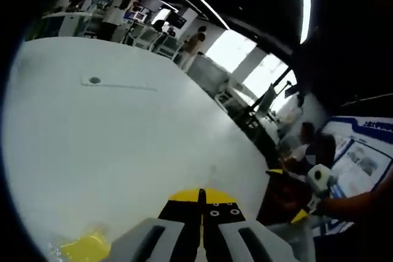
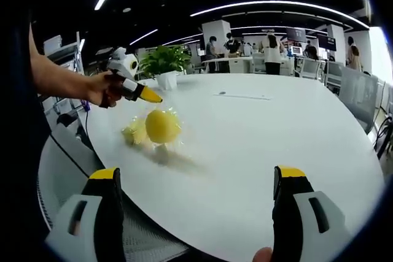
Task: Compare the silicone blocks by pressing each to a similar depth, holding the contact briefly, and releasing to observe deformation and rebound differences across the visible hardness samples.
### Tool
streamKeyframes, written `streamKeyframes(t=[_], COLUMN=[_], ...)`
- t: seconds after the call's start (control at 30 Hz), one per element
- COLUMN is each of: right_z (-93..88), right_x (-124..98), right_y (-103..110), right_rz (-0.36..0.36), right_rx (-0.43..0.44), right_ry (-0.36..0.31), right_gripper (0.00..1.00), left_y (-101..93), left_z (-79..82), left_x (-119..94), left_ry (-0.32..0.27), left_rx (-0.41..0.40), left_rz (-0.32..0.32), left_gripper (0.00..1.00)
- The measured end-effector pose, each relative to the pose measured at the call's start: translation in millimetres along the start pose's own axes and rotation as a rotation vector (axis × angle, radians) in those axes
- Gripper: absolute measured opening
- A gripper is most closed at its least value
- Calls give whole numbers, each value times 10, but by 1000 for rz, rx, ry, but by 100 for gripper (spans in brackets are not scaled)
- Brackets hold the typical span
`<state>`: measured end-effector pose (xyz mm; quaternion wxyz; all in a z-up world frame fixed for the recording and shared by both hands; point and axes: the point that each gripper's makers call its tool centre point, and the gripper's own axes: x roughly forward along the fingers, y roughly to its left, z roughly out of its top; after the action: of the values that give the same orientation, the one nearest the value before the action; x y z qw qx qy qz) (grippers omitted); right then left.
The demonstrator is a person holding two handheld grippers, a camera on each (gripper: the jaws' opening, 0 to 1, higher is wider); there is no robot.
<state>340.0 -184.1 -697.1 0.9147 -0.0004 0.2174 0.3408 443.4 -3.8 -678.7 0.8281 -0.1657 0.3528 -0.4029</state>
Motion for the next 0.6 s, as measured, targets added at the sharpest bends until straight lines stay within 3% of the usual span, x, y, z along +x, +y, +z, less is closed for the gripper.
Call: streamKeyframes(t=[0.4,0.6], right_z=[39,37], right_x=[-20,-25], right_y=[26,41], right_rz=[0,2], right_rx=[1,3], right_ry=[-13,-17], right_gripper=[97,97], left_y=[-41,-109], left_z=[112,195], left_x=[-82,-96], left_ry=[-26,-25], left_rx=[-6,44], left_rz=[0,-1], left_gripper=[0,0])
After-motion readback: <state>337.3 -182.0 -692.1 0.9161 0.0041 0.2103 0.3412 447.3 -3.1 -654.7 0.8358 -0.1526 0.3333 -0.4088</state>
